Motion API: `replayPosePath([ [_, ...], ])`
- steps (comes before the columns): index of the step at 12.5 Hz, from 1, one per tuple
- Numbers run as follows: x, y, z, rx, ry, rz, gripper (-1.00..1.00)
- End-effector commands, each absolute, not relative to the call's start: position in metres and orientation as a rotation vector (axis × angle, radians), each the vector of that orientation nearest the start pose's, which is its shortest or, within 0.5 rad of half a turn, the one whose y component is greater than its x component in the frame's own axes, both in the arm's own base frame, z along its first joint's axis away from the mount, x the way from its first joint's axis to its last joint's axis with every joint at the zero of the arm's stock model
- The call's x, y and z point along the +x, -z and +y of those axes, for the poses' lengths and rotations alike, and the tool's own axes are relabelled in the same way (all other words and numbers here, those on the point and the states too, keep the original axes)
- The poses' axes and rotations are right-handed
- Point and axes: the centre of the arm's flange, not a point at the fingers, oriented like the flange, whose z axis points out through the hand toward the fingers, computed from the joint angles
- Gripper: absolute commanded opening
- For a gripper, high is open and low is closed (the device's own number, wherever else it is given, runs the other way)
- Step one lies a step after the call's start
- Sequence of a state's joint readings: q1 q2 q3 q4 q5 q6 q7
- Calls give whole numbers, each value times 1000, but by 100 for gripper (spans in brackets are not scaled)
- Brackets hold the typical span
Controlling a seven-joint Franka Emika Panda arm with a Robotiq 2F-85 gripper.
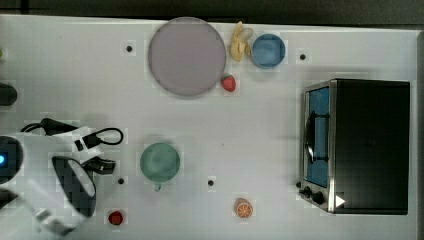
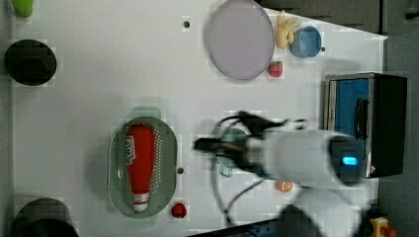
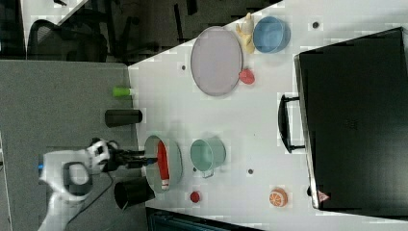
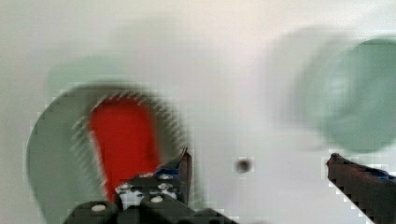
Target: Pick Ketchup from the table and place it in strainer.
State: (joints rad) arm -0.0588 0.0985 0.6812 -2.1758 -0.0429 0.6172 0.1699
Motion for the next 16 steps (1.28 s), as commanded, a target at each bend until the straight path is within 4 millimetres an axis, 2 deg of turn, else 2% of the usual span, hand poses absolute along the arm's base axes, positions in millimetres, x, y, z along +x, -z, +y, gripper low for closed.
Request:
replayPosePath([
  [1, 480, -462, 238, -3102, 44, 768, 100],
  [4, 497, -542, 141, -3034, 79, 1027, 100],
  [6, 501, -578, 79, -2941, 133, 1201, 100],
  [8, 500, -592, 24, -2858, 149, 1342, 100],
  [10, 497, -597, -22, -2783, 138, 1455, 100],
  [12, 492, -594, -49, -2772, 85, 1491, 100],
  [13, 493, -592, -50, -2781, 76, 1477, 100],
  [16, 496, -589, -34, -2806, 68, 1446, 100],
])
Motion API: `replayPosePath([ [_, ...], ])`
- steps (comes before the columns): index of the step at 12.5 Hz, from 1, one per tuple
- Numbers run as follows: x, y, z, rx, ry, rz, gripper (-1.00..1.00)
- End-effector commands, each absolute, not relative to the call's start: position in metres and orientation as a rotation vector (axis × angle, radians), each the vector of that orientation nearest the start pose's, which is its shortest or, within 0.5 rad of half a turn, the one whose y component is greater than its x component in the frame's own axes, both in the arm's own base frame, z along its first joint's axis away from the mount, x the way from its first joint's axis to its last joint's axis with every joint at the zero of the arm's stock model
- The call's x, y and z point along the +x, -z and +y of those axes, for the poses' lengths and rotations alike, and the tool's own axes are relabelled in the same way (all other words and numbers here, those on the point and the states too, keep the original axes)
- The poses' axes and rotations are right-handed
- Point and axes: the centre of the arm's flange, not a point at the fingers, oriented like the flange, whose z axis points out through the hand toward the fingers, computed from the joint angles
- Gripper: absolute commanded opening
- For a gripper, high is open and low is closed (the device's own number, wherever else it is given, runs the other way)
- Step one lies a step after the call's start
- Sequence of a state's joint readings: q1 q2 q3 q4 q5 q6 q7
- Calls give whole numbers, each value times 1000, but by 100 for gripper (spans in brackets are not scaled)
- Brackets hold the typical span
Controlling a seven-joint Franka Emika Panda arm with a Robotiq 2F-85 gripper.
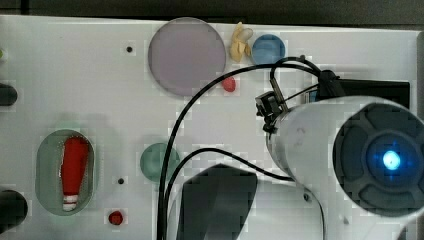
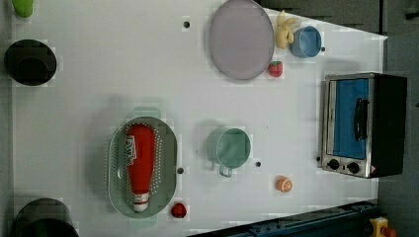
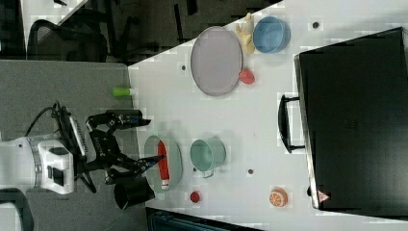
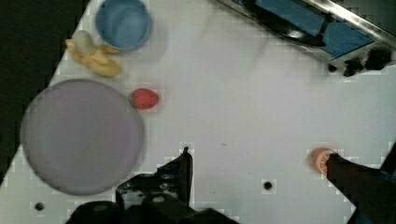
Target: Pick Ketchup from the table and place it in strainer.
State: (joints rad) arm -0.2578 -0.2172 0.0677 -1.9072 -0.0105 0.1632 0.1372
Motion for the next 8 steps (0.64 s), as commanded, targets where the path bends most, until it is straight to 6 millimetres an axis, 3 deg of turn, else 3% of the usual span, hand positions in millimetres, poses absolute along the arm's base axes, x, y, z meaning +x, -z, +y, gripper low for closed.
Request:
replayPosePath([
  [1, 496, -590, -29, -2800, 67, 1446, 100],
  [4, 489, -583, -17, -2821, -42, 1431, 100],
  [8, 491, -584, -14, -2823, -27, 1421, 100],
])
